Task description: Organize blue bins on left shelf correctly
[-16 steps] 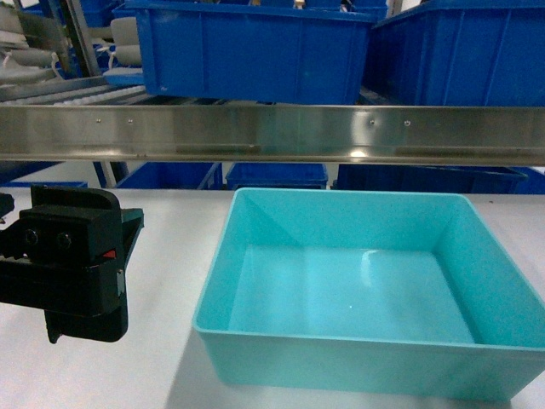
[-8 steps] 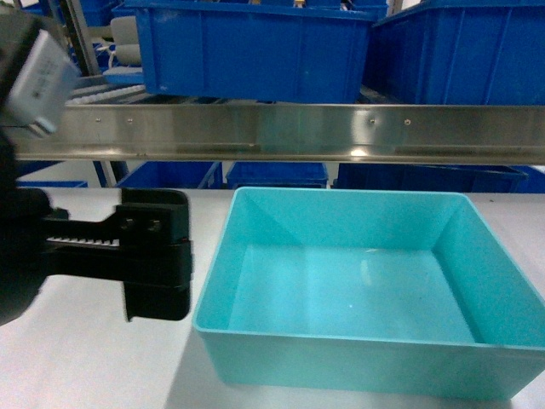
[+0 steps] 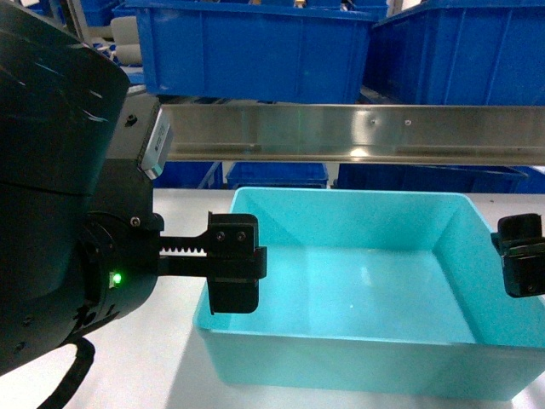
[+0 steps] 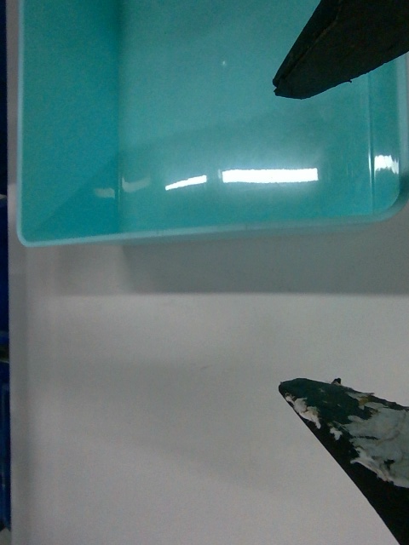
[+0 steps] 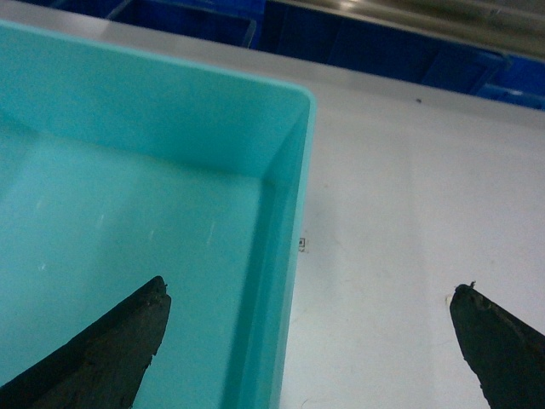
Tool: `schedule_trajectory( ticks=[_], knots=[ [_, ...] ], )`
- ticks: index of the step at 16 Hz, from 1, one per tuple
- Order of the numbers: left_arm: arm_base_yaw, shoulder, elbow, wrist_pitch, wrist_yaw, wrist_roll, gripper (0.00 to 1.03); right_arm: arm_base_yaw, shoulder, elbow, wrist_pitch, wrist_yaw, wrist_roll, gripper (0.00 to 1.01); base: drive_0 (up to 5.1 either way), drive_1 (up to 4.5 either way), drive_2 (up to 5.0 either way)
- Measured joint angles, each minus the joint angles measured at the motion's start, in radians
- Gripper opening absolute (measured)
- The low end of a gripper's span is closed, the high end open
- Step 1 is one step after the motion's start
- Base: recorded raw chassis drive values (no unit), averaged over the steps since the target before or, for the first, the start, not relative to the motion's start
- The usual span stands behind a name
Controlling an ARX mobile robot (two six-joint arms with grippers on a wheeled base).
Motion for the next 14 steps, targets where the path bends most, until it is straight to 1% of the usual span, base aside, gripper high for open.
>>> schedule_trajectory(
  ticks=[3,5,6,8,10,12,13,14],
  knots=[
    [0.005,0.018,0.008,-0.005,-0.005,-0.003,0.98,0.0,0.019,0.009,0.002,-0.003,0.003,0.98,0.0,0.0,0.0],
    [0.013,0.042,0.015,0.008,-0.002,-0.003,0.98,-0.006,0.046,0.026,-0.006,-0.006,0.012,0.98,0.0,0.0,0.0],
    [0.019,0.055,0.028,-0.005,0.005,-0.008,0.98,-0.009,0.07,0.042,-0.006,-0.008,0.022,0.98,0.0,0.0,0.0],
    [0.022,0.083,0.061,-0.004,0.014,-0.008,0.98,-0.019,0.104,0.066,-0.018,-0.031,0.045,0.98,0.0,0.0,0.0],
    [0.022,0.108,0.092,-0.008,0.015,-0.007,0.98,-0.023,0.127,0.086,-0.038,-0.04,0.056,0.98,0.0,0.0,0.0],
    [0.012,0.169,0.133,-0.018,0.001,-0.008,0.98,-0.053,0.185,0.11,-0.07,-0.04,0.09,0.98,0.0,0.0,0.0],
    [0.018,0.193,0.134,-0.014,-0.002,-0.009,0.98,-0.052,0.194,0.113,-0.08,-0.053,0.098,0.98,0.0,0.0,0.0],
    [0.024,0.196,0.138,-0.014,-0.002,-0.008,0.98,-0.052,0.198,0.114,-0.089,-0.068,0.114,0.98,0.0,0.0,0.0]
  ],
)
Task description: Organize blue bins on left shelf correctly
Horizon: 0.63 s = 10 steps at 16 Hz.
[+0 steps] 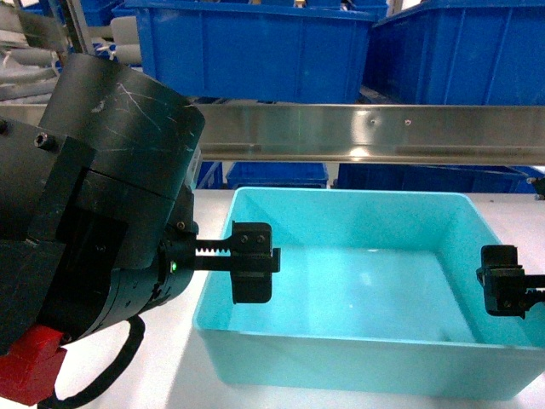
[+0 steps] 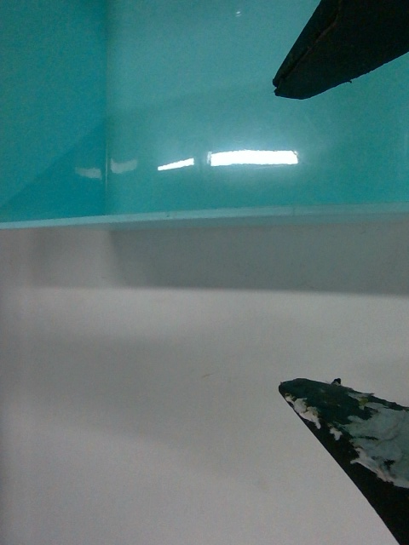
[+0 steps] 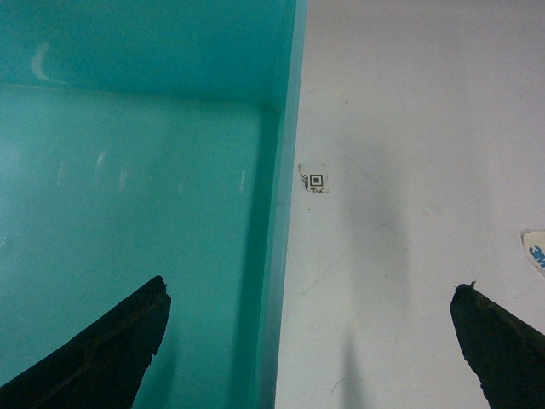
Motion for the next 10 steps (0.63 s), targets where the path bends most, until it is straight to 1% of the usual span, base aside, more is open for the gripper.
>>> schedule_trajectory(
  ticks=[2,5,8,10],
  knots=[
    [0.003,0.004,0.011,0.003,0.002,0.0,0.98,0.0,0.0,0.0,0.009,-0.001,0.025,0.98,0.0,0.0,0.0],
    [0.017,0.017,0.008,0.006,0.015,-0.002,0.98,-0.001,0.004,0.0,0.008,-0.001,0.031,0.98,0.0,0.0,0.0],
    [0.05,0.056,-0.01,0.007,0.02,-0.024,0.98,0.0,0.004,0.0,0.008,-0.001,0.036,0.98,0.0,0.0,0.0],
    [0.074,0.077,-0.023,0.026,0.04,-0.029,0.98,-0.001,0.004,0.0,0.008,0.0,0.036,0.98,0.0,0.0,0.0]
  ],
)
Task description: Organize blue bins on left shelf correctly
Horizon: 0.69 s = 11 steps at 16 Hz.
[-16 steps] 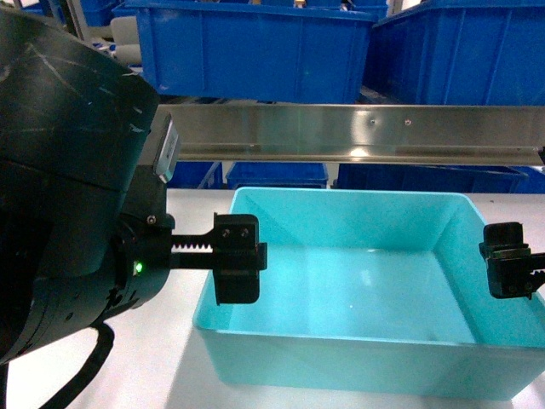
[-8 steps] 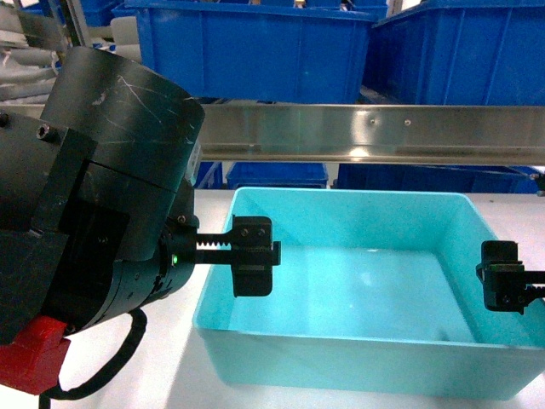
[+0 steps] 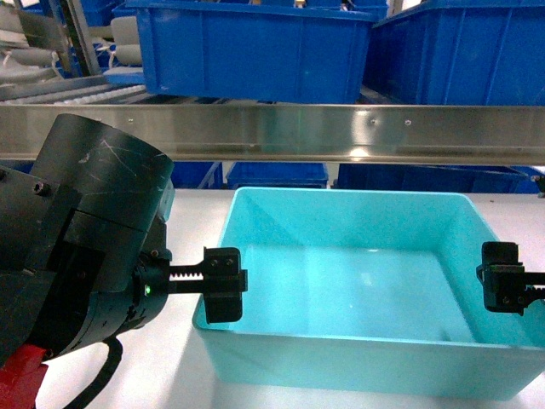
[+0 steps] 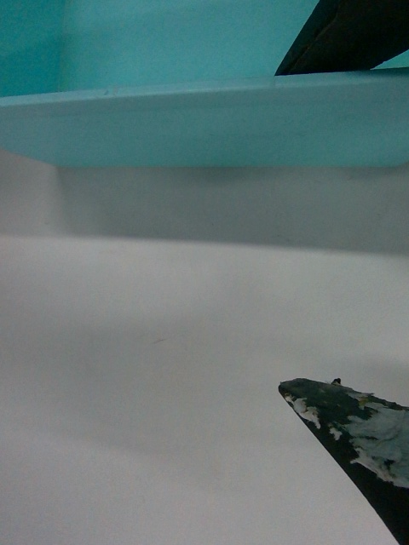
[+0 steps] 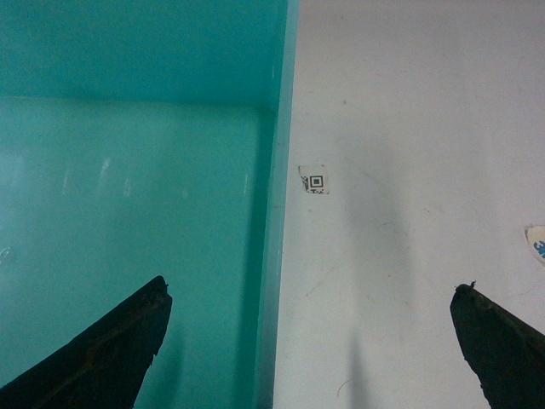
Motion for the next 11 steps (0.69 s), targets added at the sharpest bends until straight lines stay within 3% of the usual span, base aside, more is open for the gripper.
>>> schedule_trajectory(
  ticks=[11],
  knots=[
    [-0.014,0.071,0.056,-0.01,0.059,0.002,0.98,0.0,0.0,0.0,0.0,0.0,0.001,0.98,0.0,0.0,0.0]
  ],
)
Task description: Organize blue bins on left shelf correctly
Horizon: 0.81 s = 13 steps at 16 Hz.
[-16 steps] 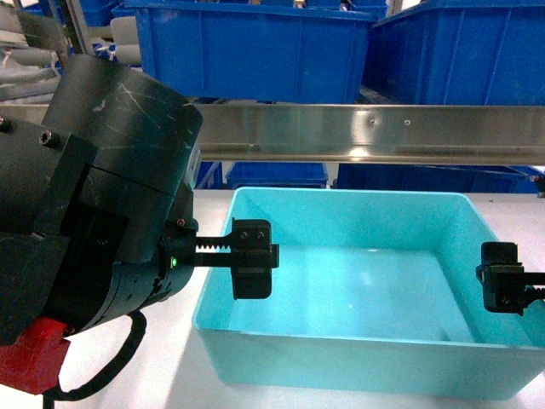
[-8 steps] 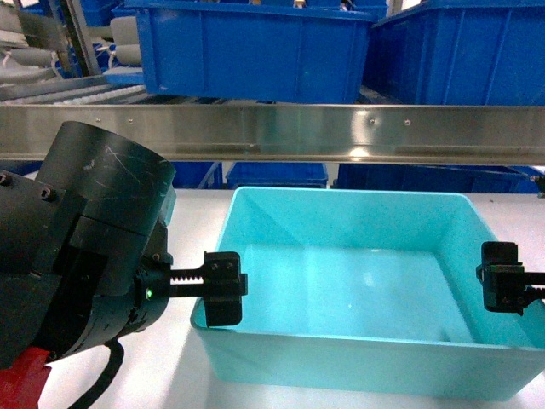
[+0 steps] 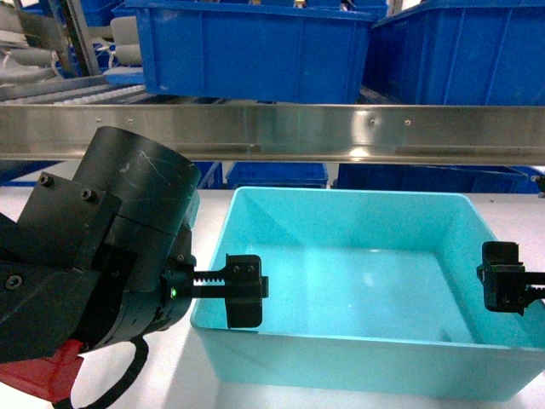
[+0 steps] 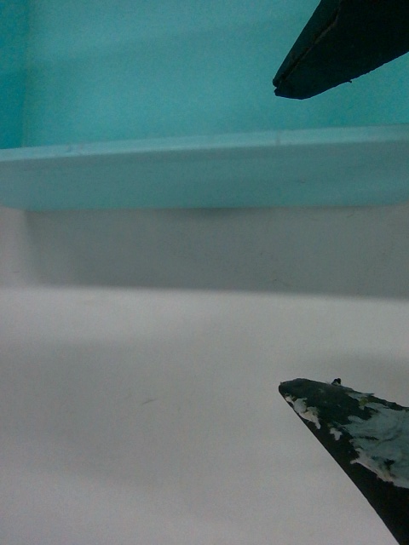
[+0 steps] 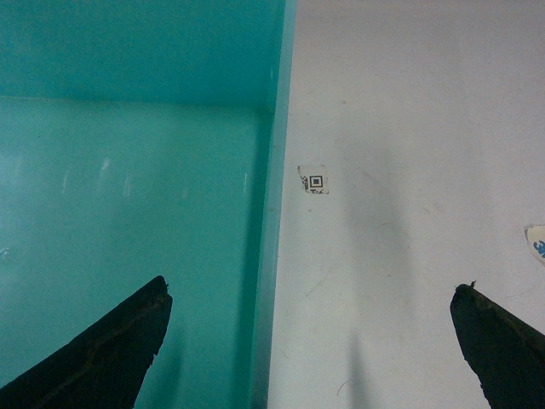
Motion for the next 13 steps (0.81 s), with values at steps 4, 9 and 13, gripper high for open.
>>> schedule_trajectory(
  ticks=[4,9,13],
  knots=[
    [0.0,0.008,0.001,0.014,0.014,0.0,0.98,0.0,0.0,0.0,0.0,0.0,0.007,0.95,0.0,0.0,0.0],
    [-0.001,0.008,0.001,0.014,0.014,0.002,0.9,0.001,0.0,0.0,0.0,-0.003,0.007,0.2,0.0,0.0,0.0],
    [-0.005,0.008,0.001,0.015,0.022,0.002,0.56,0.0,0.0,0.0,0.003,-0.009,0.03,0.02,0.0,0.0,0.0]
  ],
)
